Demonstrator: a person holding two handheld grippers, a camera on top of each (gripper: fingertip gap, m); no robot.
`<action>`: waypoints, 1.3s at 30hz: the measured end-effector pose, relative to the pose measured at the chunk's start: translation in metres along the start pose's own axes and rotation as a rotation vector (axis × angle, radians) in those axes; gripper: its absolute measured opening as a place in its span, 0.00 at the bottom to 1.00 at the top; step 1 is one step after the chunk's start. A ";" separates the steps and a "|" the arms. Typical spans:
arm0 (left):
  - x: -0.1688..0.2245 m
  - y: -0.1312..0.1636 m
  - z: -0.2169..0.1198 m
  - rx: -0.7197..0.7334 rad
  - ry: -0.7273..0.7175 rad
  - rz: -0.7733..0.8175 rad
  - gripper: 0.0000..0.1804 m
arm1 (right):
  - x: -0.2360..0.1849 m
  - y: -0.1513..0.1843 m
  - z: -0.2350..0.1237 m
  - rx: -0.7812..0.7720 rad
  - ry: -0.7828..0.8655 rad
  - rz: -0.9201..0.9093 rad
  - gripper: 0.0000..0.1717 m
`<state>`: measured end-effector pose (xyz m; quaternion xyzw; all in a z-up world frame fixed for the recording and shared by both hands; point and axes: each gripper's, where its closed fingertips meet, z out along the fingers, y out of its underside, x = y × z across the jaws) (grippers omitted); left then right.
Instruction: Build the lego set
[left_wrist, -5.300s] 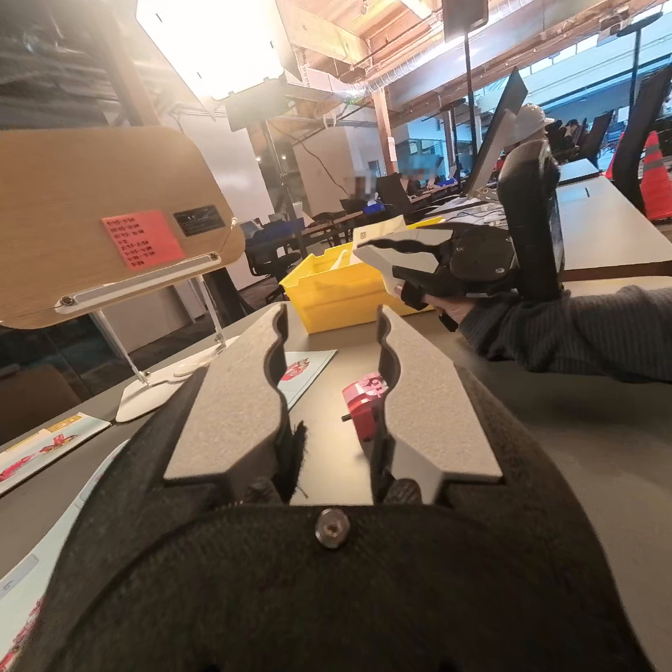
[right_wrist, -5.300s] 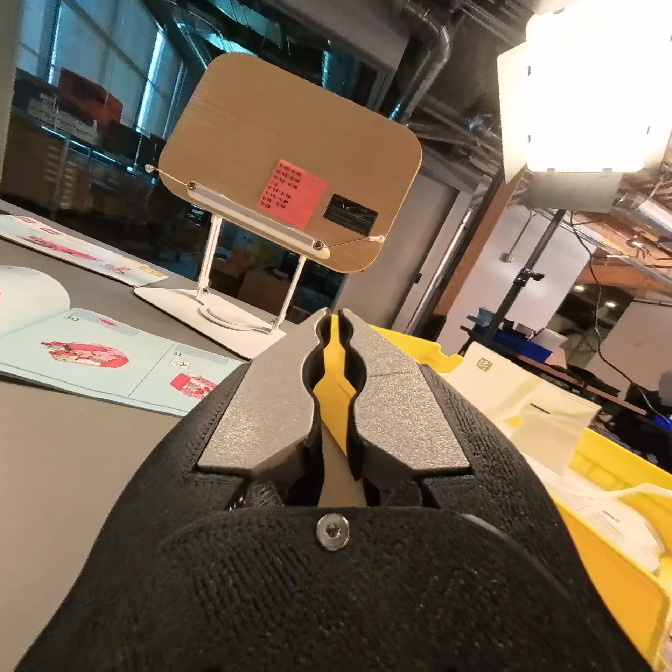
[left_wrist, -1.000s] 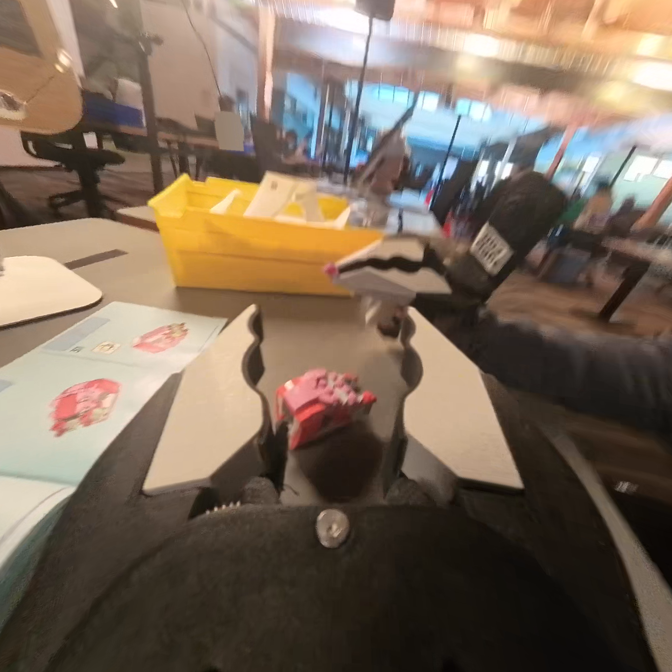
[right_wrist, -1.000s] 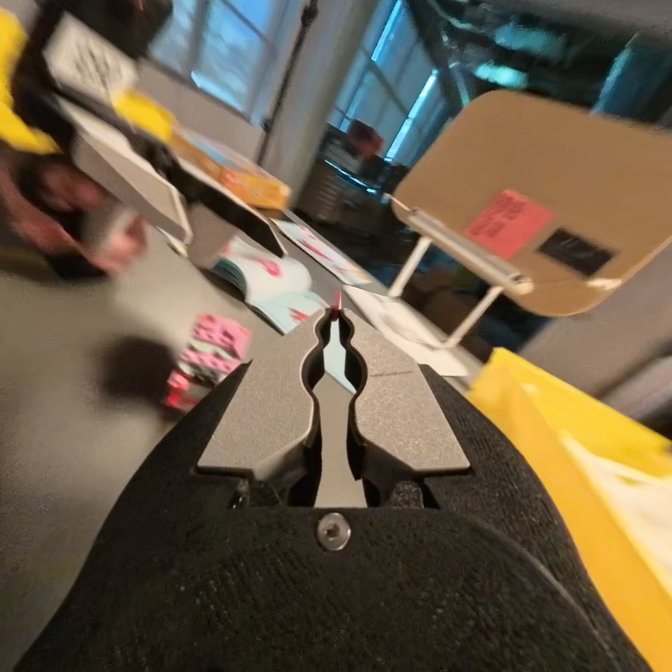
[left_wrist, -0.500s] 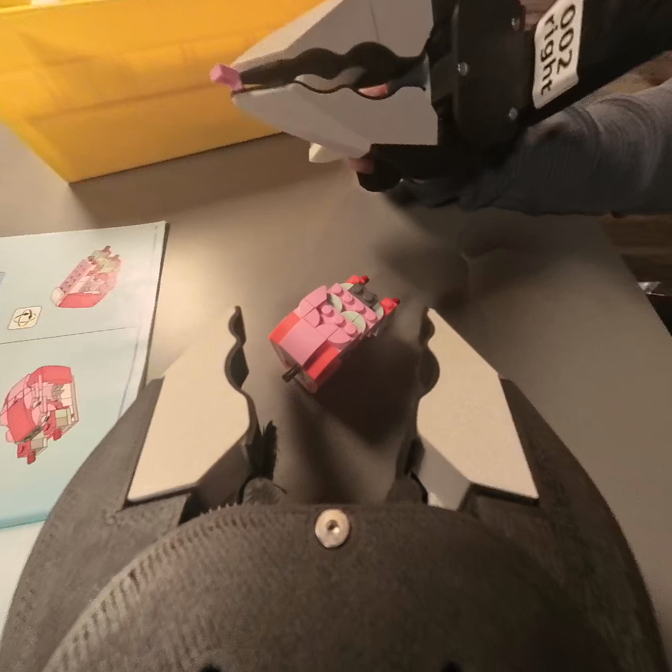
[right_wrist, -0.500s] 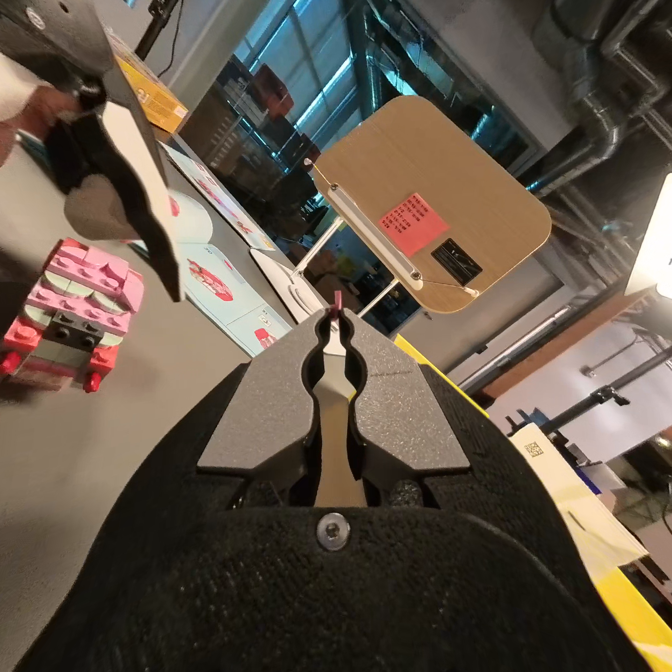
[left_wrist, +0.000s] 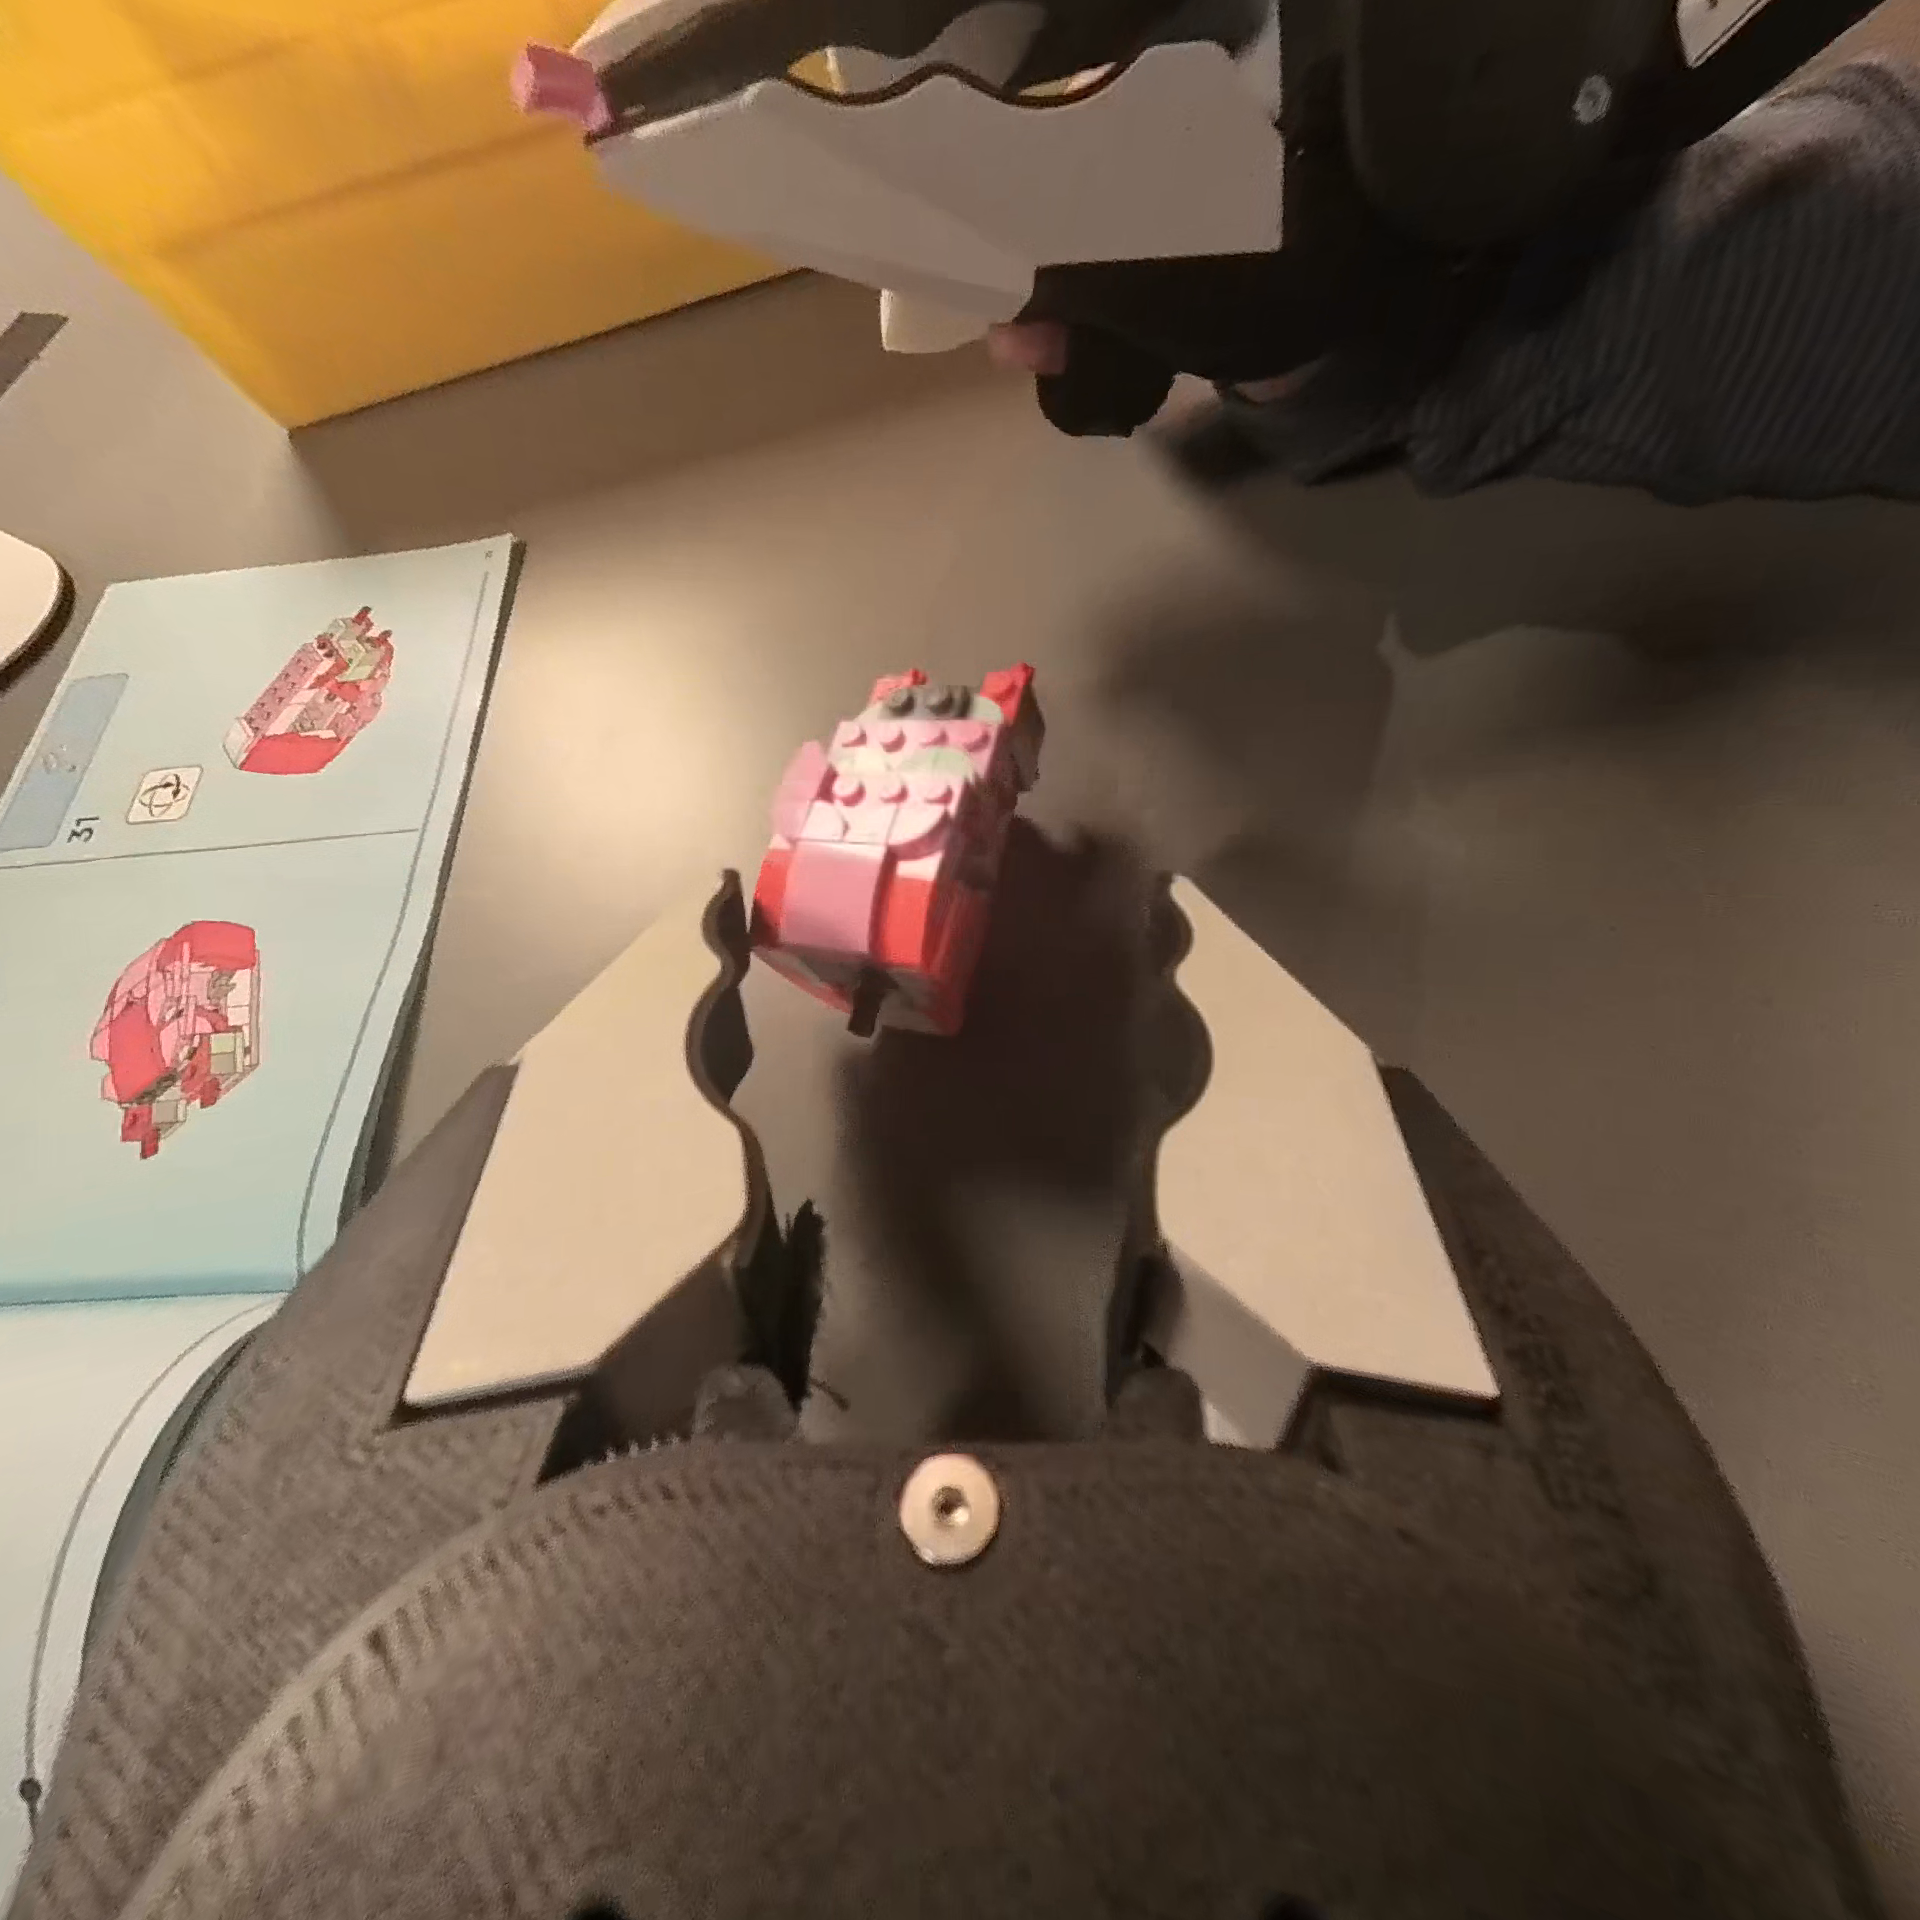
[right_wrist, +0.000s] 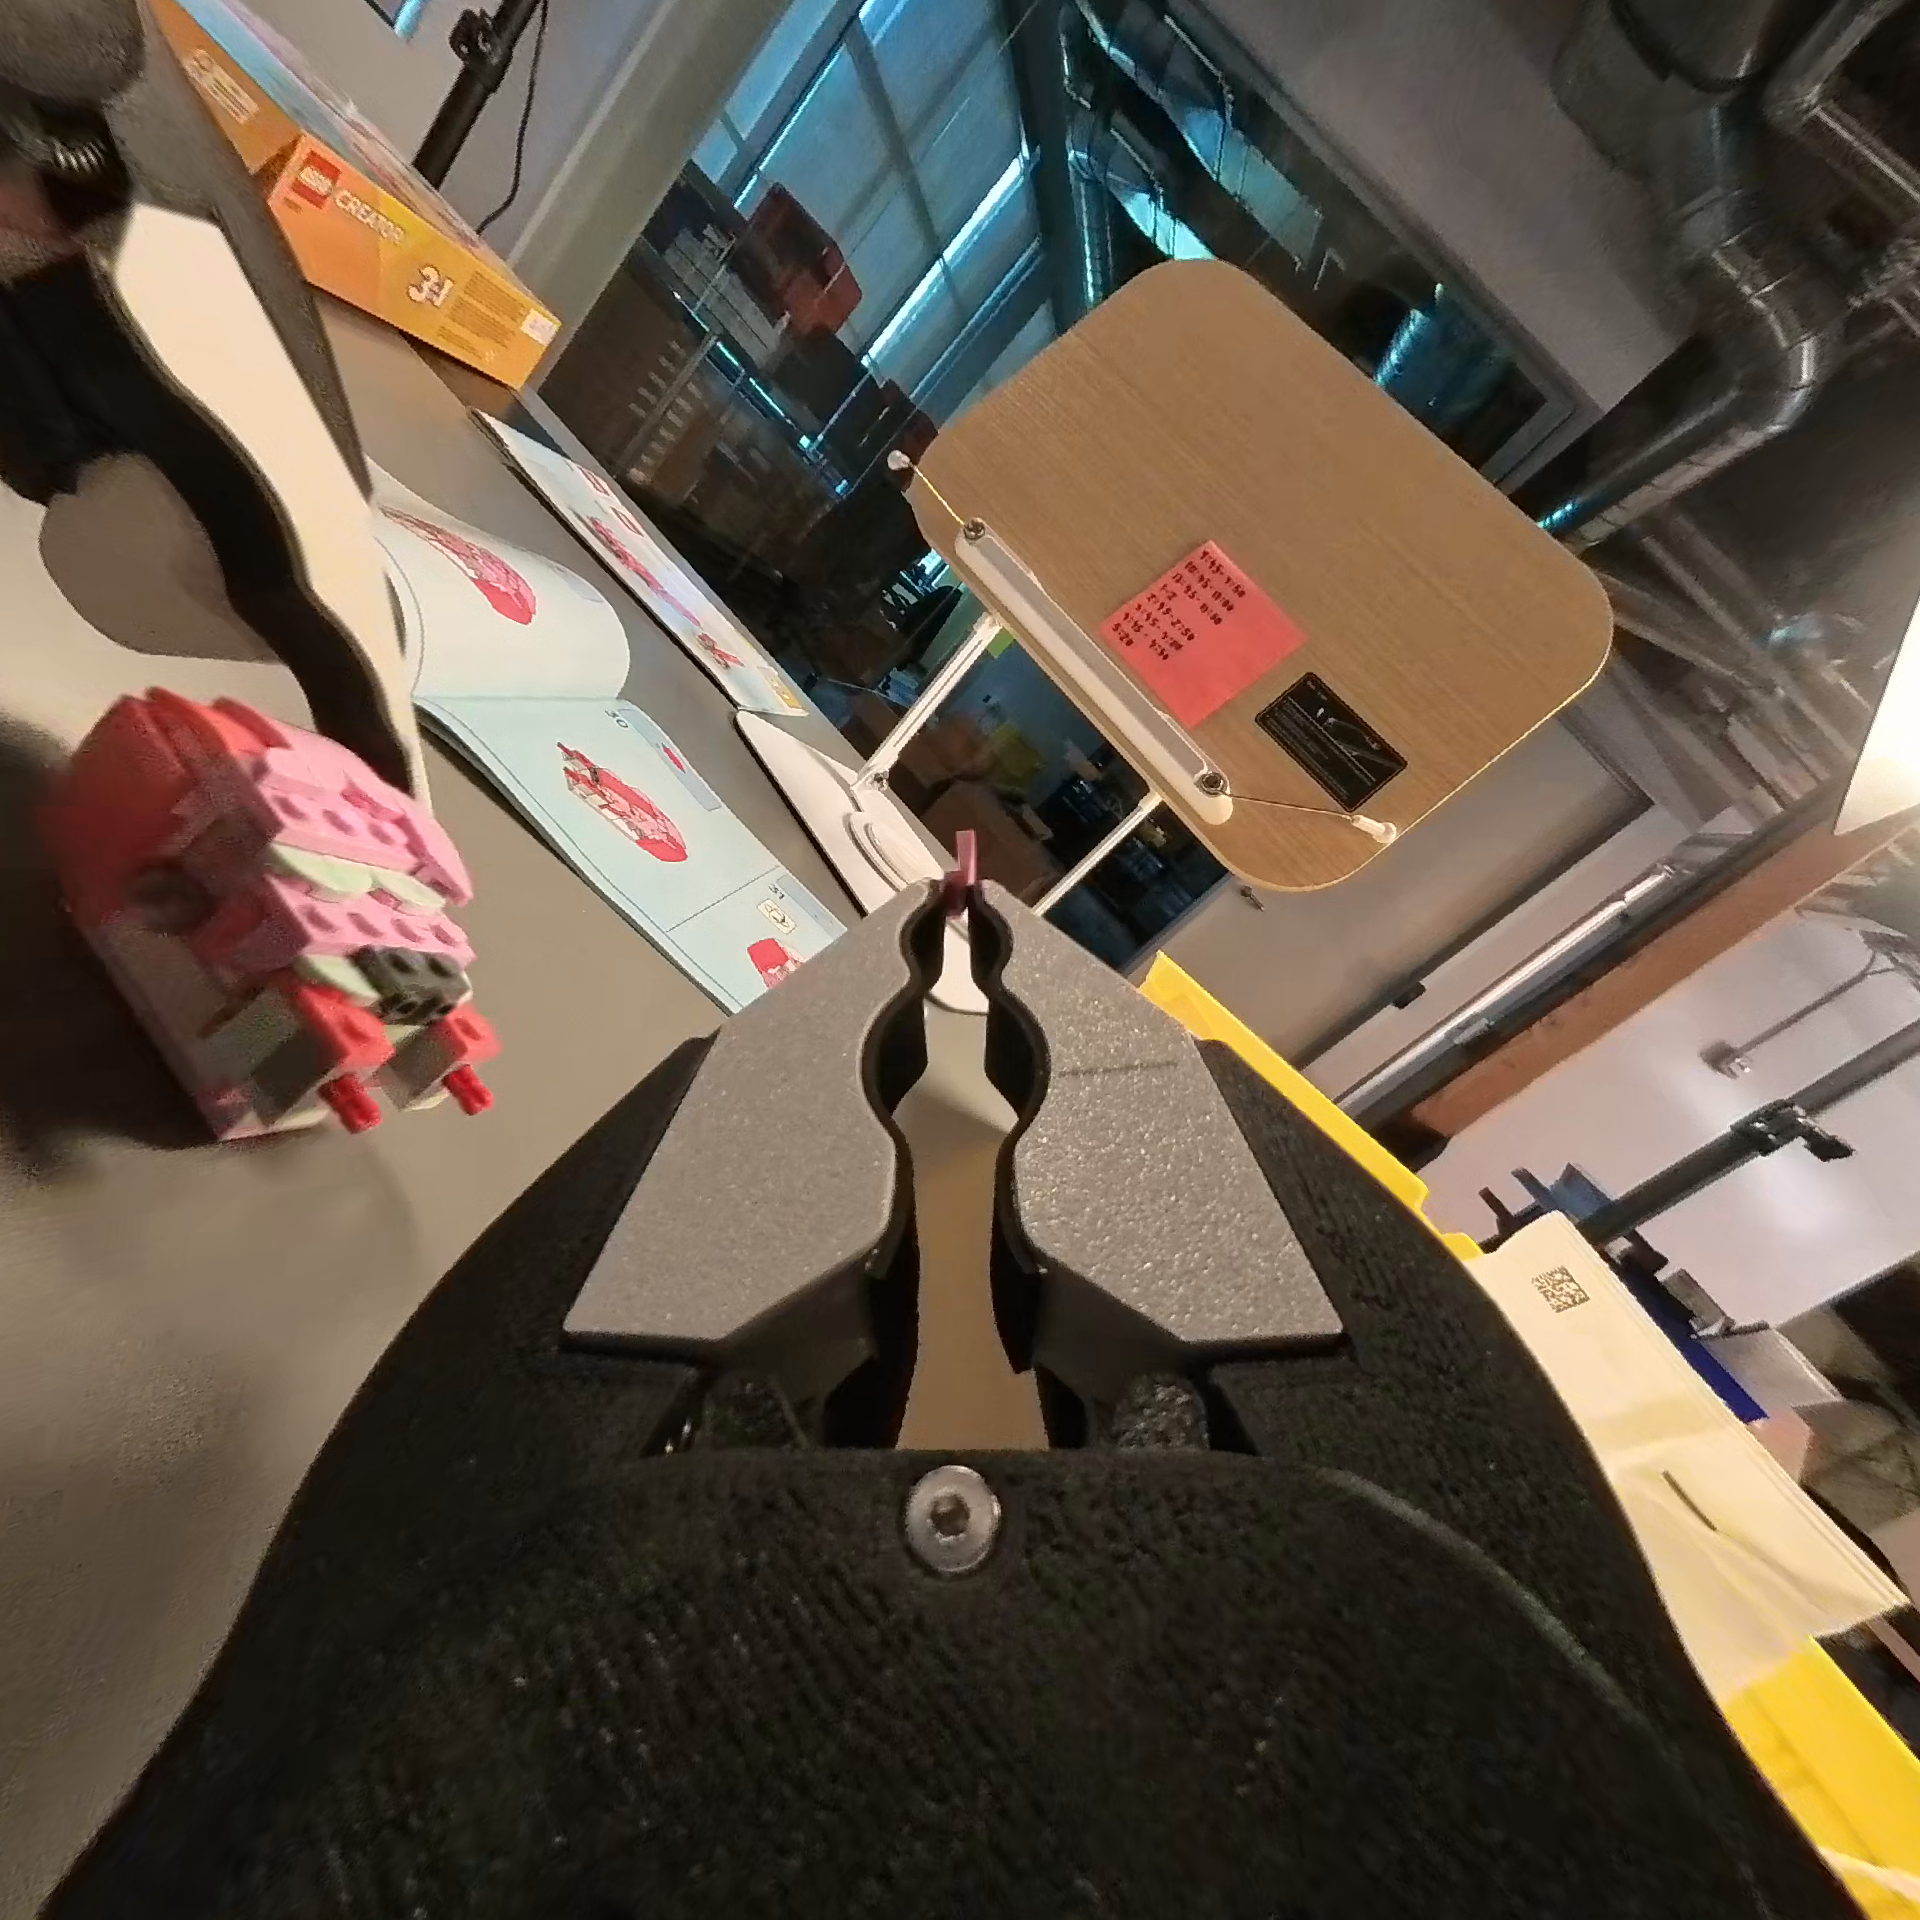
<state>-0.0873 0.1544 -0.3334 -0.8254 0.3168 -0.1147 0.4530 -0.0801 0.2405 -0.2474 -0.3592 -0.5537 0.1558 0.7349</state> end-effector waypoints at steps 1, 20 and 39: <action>0.000 0.001 0.001 -0.005 0.005 0.000 0.44 | 0.000 -0.001 0.000 0.001 0.003 -0.003 0.01; 0.002 -0.012 0.002 0.054 -0.064 0.139 0.23 | 0.007 0.001 0.000 -0.001 0.029 0.021 0.01; 0.004 -0.006 0.008 0.001 -0.037 0.051 0.45 | 0.005 -0.020 -0.006 0.046 0.100 -0.217 0.01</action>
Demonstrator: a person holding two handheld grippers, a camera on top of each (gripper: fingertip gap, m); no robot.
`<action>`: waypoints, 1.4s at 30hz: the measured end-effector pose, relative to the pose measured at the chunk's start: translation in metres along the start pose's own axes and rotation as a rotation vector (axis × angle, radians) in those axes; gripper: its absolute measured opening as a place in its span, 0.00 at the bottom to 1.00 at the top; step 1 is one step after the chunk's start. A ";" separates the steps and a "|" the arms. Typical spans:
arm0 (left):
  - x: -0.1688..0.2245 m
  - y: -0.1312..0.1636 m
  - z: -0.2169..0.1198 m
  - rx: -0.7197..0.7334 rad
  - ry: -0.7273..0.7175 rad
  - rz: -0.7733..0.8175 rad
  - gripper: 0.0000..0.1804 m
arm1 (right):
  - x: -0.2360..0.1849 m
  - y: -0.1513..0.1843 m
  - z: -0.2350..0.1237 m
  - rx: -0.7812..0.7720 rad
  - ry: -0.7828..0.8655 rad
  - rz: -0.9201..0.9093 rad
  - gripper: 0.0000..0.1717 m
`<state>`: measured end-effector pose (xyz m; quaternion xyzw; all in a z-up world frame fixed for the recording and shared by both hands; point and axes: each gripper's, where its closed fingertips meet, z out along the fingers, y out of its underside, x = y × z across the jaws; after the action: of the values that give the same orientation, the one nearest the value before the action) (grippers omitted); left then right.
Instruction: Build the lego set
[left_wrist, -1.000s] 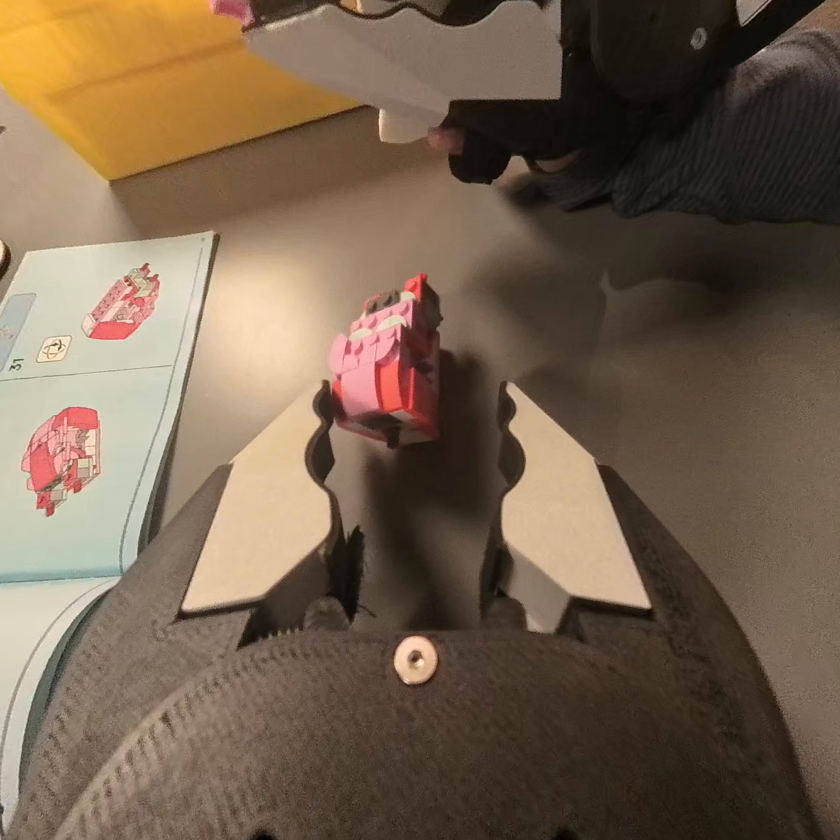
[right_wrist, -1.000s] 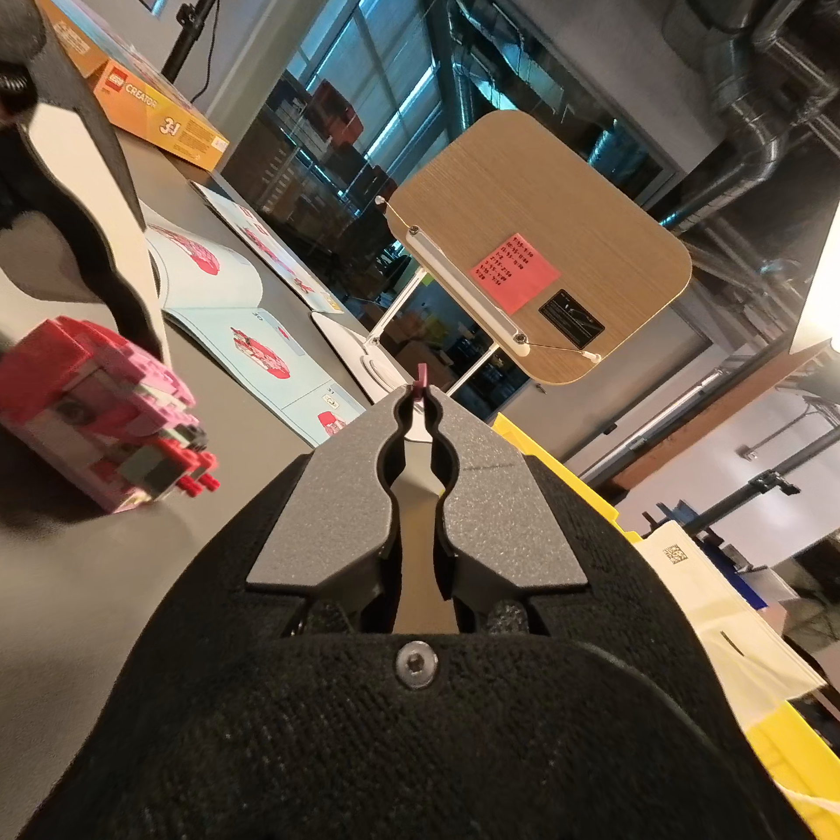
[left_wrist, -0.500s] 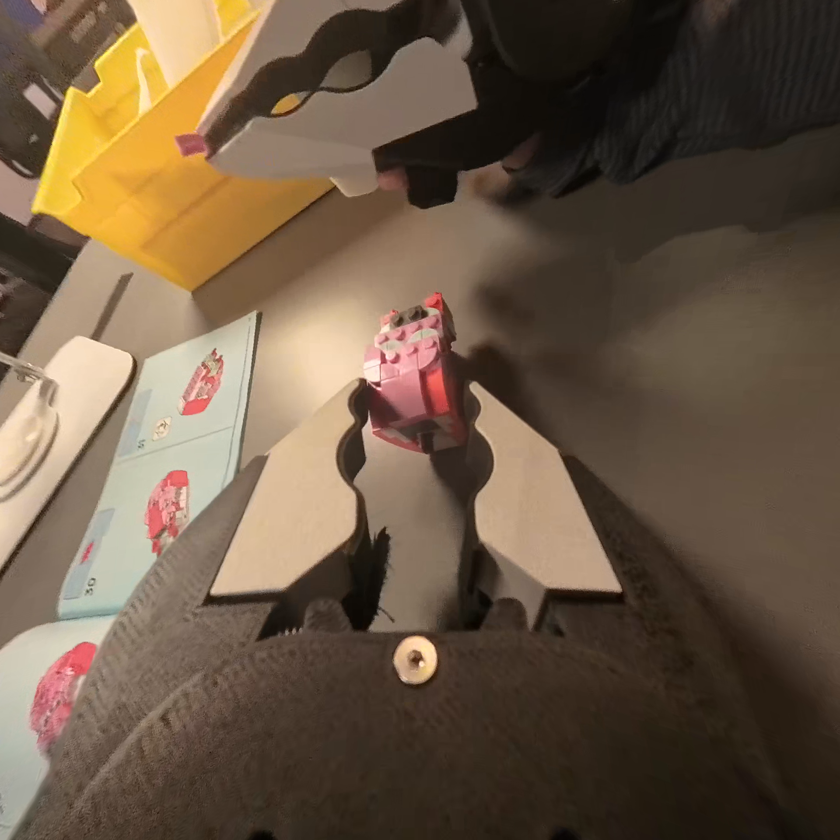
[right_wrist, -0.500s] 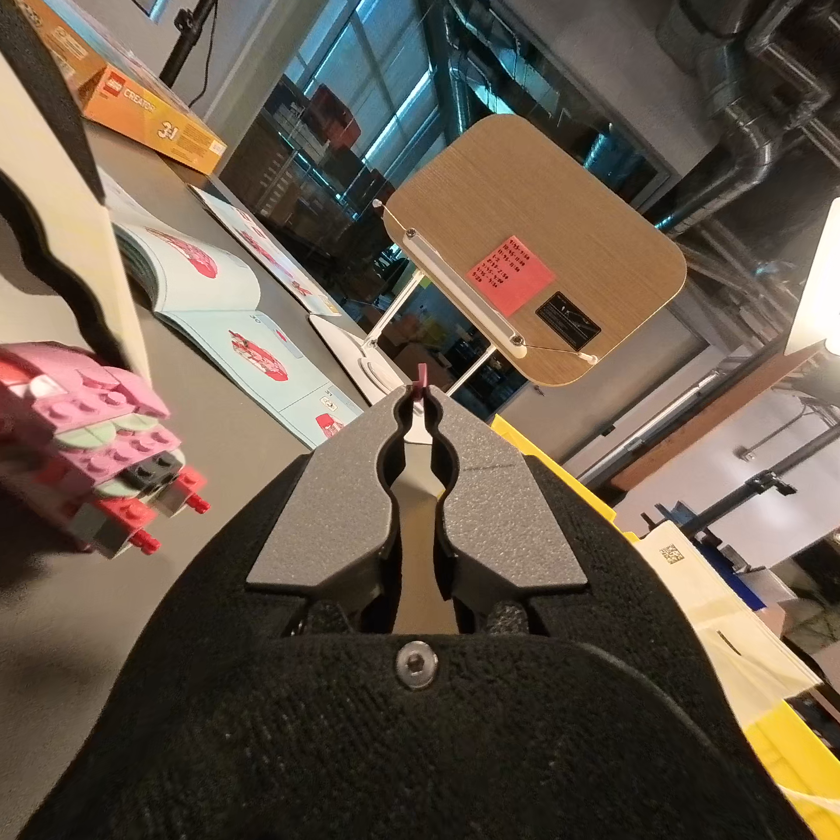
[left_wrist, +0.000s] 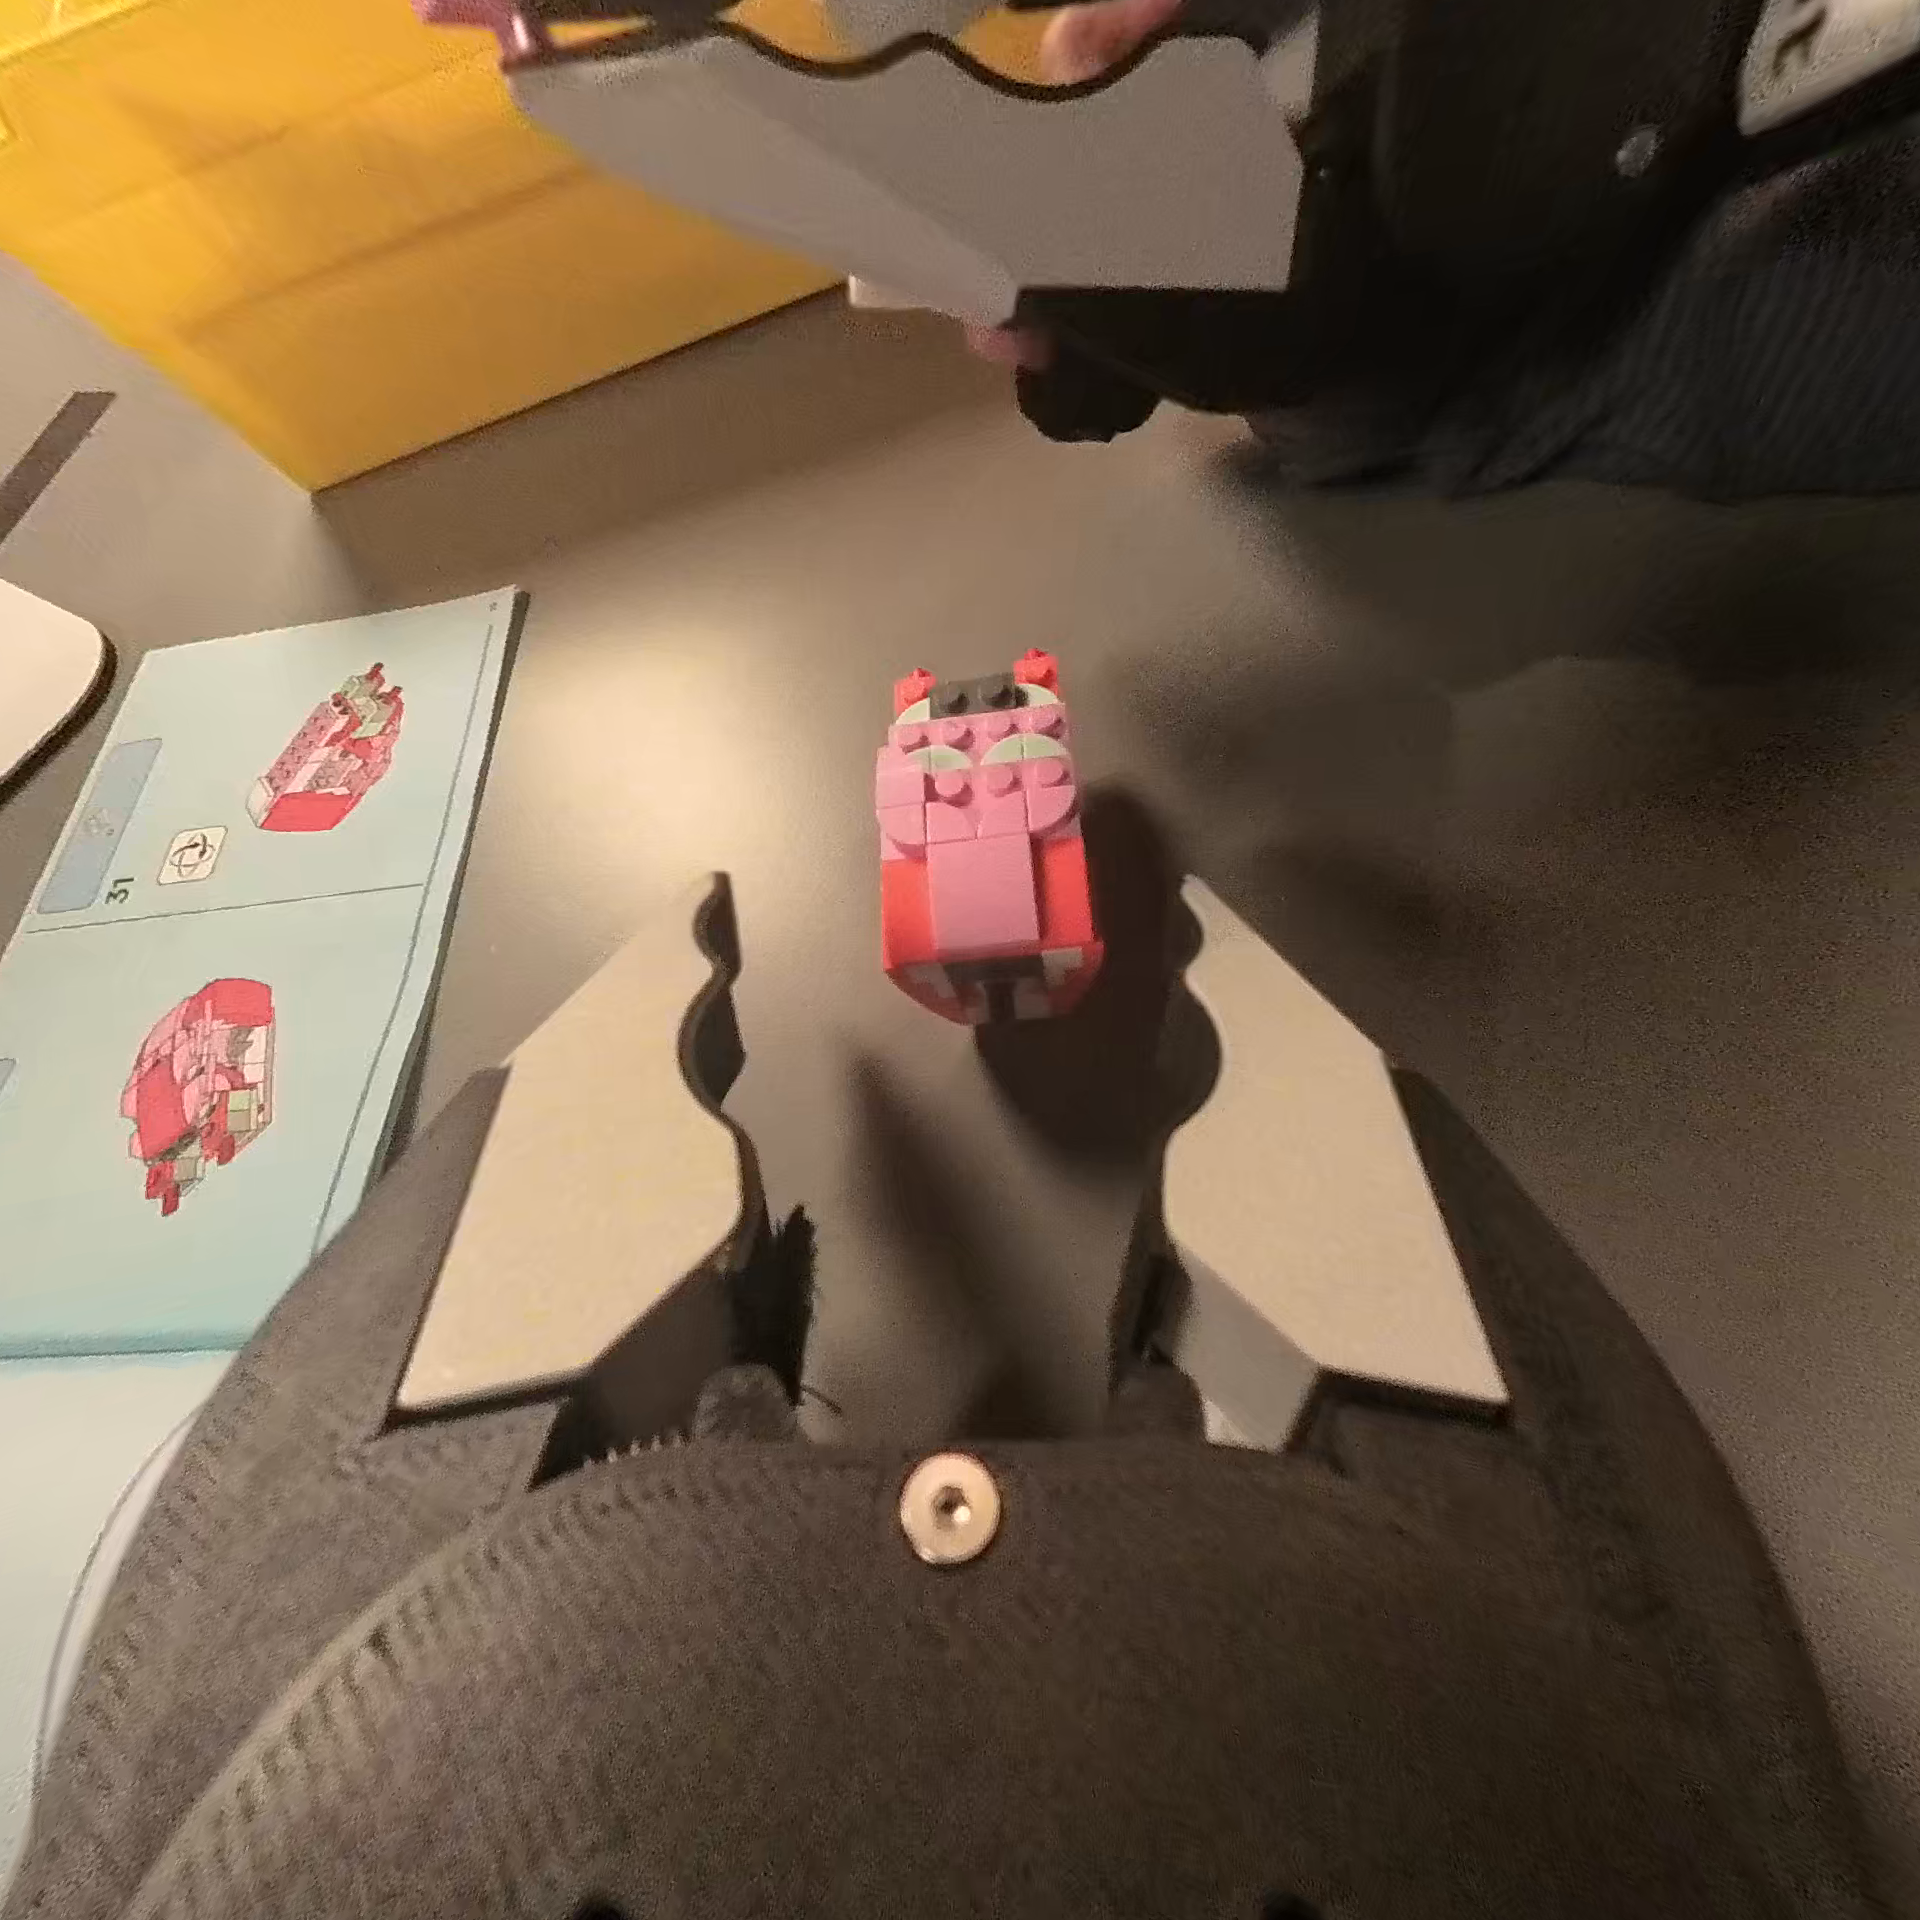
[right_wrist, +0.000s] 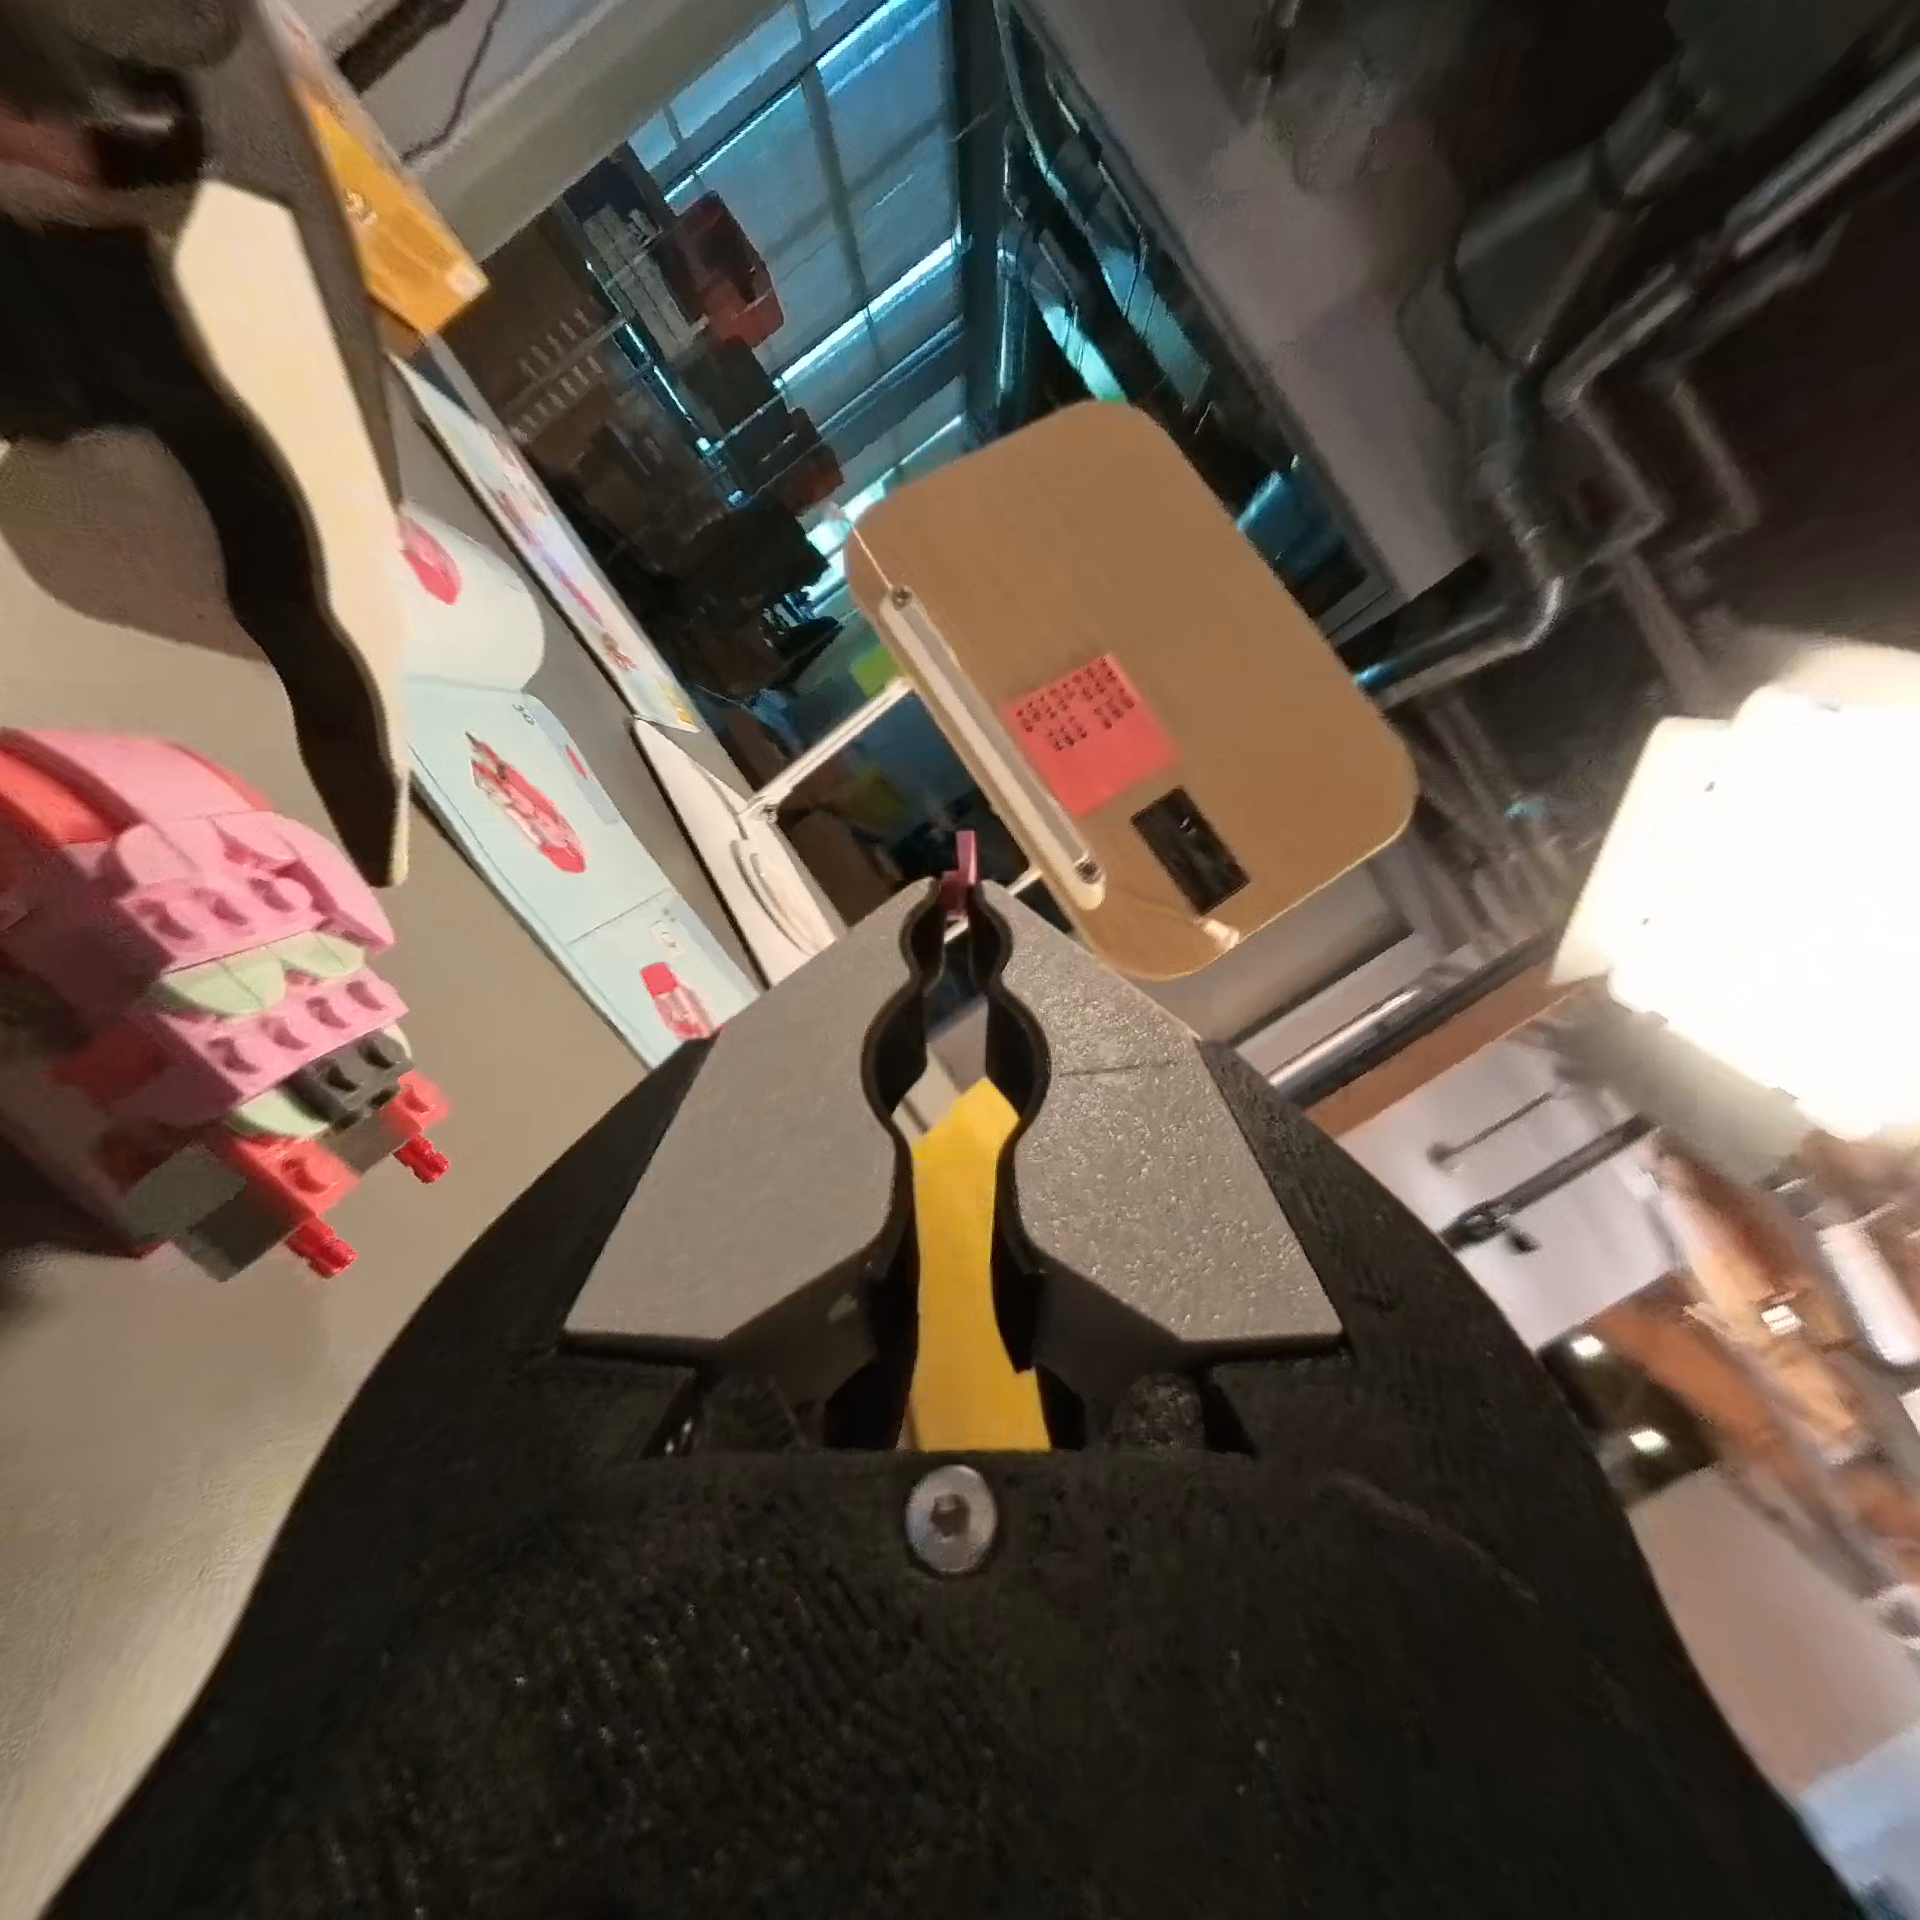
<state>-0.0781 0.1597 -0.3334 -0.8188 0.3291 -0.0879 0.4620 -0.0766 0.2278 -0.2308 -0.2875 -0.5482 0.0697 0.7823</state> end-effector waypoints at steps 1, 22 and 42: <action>0.001 0.001 0.001 -0.005 0.007 -0.005 0.43 | -0.002 -0.004 0.000 0.006 0.006 -0.060 0.01; 0.010 0.011 0.009 -0.097 0.094 -0.057 0.22 | -0.001 0.001 -0.001 -0.028 0.022 -0.100 0.01; 0.012 0.011 0.008 -0.098 0.108 -0.059 0.22 | 0.005 0.012 -0.001 -0.066 0.029 -0.041 0.01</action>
<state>-0.0704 0.1543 -0.3490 -0.8439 0.3331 -0.1294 0.4002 -0.0710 0.2394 -0.2338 -0.3031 -0.5444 0.0314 0.7815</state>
